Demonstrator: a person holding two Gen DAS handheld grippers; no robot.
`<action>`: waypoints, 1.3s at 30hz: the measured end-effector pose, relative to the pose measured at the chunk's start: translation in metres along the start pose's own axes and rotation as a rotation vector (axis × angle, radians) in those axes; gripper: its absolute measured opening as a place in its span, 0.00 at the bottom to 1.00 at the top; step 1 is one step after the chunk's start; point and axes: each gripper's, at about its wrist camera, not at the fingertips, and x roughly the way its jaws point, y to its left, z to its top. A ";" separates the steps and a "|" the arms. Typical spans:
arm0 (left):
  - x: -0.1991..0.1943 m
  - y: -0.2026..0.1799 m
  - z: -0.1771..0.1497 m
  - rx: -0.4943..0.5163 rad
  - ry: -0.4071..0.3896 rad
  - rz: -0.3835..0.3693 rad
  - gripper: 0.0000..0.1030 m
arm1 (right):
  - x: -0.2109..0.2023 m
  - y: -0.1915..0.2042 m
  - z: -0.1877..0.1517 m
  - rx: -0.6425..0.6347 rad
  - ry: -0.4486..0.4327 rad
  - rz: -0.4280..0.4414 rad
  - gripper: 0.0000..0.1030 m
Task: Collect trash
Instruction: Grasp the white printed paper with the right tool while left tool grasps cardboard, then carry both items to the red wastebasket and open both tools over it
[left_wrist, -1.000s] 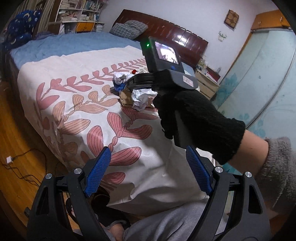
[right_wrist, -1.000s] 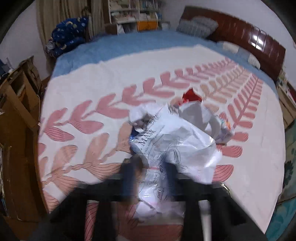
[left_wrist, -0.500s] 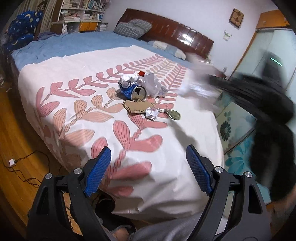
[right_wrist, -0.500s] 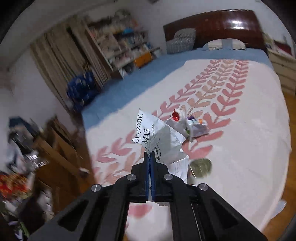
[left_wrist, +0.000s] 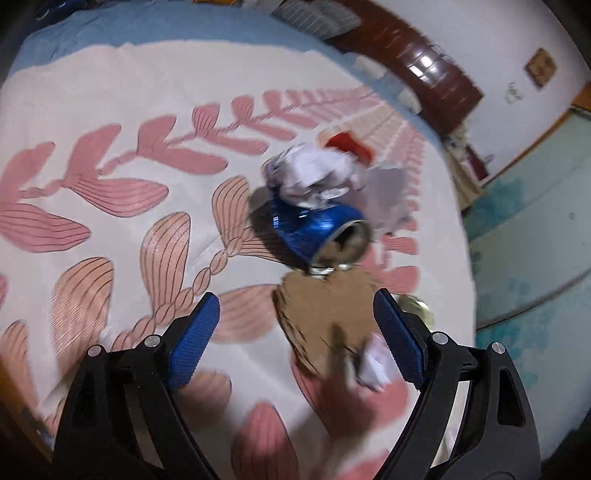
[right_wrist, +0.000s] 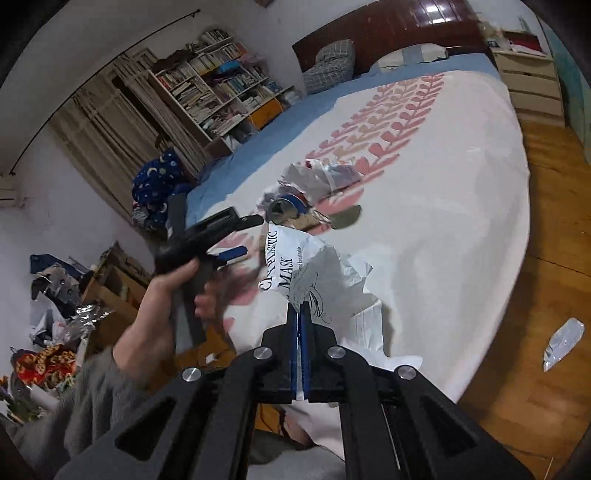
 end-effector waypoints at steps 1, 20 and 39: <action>0.004 -0.004 -0.001 0.020 0.003 0.021 0.82 | 0.001 0.000 -0.003 -0.002 0.000 -0.005 0.04; 0.003 -0.028 -0.014 0.154 0.033 0.007 0.06 | -0.001 0.012 -0.012 -0.033 0.015 -0.013 0.04; -0.159 -0.071 -0.048 0.259 -0.349 0.052 0.02 | -0.082 0.015 0.005 -0.044 -0.117 -0.035 0.04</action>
